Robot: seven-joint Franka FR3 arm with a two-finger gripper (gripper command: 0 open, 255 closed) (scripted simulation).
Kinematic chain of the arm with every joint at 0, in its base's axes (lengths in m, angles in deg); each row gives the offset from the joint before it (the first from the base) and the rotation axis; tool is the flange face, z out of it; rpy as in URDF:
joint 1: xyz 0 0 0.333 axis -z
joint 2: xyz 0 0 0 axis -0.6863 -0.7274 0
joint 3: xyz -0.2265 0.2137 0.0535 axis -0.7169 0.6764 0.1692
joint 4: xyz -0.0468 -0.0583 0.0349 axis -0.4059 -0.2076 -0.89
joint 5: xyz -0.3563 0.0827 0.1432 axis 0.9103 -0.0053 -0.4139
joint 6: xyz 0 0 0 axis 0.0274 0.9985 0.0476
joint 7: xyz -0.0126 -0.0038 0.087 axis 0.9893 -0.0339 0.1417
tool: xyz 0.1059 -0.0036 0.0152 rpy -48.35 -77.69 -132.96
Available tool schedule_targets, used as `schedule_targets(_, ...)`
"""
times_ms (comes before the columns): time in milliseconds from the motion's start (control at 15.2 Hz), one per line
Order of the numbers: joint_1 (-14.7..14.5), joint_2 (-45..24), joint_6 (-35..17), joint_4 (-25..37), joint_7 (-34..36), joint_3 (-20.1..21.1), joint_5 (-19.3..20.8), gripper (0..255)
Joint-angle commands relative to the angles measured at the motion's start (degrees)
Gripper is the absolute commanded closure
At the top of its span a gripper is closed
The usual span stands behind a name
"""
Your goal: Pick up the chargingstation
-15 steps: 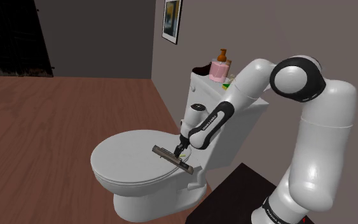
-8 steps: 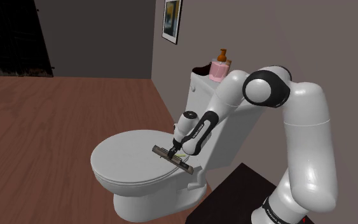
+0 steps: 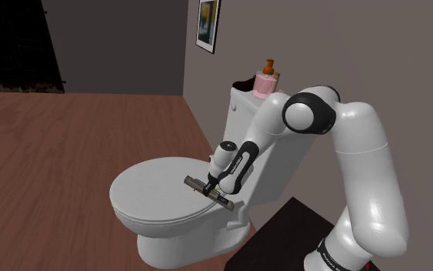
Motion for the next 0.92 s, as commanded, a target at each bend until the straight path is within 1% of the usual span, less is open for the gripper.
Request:
schedule_targets(0,0.0,-0.1,-0.1,0.0,0.0,0.0,0.0,255)
schedule_targets(528,0.0,-0.1,-0.1,0.0,0.0,0.0,0.0,255)
schedule_targets(858,0.4,4.2,2.6,-1.6,-0.4,0.4,0.0,255)
